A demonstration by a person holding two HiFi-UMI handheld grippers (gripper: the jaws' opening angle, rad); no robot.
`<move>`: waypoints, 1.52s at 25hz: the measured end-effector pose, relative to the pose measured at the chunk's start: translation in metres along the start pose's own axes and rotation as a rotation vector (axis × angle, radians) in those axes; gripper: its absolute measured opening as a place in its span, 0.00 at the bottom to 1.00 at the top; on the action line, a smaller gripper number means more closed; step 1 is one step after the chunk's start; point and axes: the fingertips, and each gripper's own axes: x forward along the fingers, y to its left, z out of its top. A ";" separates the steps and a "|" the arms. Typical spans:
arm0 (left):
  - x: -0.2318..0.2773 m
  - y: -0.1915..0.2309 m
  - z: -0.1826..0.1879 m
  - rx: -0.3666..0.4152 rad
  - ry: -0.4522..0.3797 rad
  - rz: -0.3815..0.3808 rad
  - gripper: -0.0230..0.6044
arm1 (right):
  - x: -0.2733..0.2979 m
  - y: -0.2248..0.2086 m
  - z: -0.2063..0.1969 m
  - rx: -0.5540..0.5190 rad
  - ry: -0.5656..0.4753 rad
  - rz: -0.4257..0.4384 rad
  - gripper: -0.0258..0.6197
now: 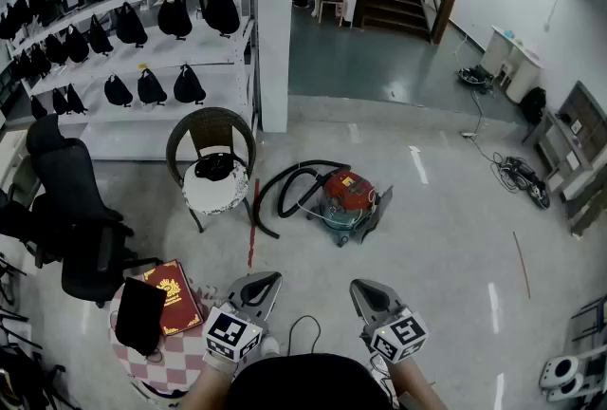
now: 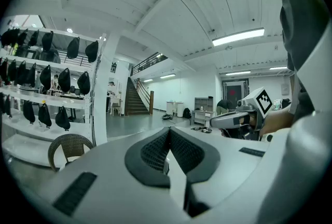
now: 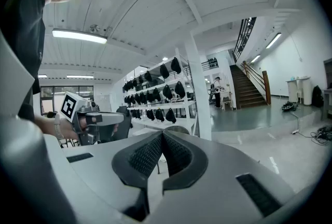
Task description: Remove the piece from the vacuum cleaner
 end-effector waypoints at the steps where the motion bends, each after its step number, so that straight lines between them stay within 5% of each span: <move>1: -0.002 0.004 -0.001 0.000 0.001 -0.003 0.07 | 0.004 0.003 0.001 -0.001 -0.002 -0.003 0.08; 22: -0.022 0.123 -0.039 -0.069 0.032 -0.048 0.07 | 0.093 0.020 -0.013 0.030 0.016 -0.118 0.08; 30: 0.044 0.160 -0.044 -0.065 0.065 -0.035 0.07 | 0.137 -0.045 -0.012 0.046 0.029 -0.125 0.08; 38: 0.185 0.198 -0.025 -0.058 0.099 -0.053 0.07 | 0.193 -0.177 0.023 0.039 0.036 -0.124 0.08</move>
